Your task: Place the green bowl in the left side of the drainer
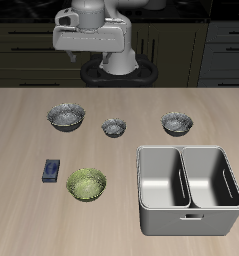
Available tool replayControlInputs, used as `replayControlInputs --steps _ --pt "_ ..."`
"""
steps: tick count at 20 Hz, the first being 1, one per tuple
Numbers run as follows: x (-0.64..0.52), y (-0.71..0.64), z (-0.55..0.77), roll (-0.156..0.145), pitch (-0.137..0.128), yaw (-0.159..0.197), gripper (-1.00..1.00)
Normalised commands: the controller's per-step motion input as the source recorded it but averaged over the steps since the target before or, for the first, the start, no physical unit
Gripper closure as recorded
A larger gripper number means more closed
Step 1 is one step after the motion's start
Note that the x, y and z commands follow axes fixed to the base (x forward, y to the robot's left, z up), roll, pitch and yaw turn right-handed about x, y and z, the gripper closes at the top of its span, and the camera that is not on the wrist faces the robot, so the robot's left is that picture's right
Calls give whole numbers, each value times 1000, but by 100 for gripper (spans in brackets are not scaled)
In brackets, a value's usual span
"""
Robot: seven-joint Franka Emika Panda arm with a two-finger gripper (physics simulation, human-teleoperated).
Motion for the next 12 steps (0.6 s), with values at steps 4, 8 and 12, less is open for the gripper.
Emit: replayControlInputs --steps 4,8,12 --pt "222 -364 96 -16 1 -2 -100" --pt "232 -367 168 -23 -20 3 -100" --pt "241 -223 146 22 -9 18 -100"
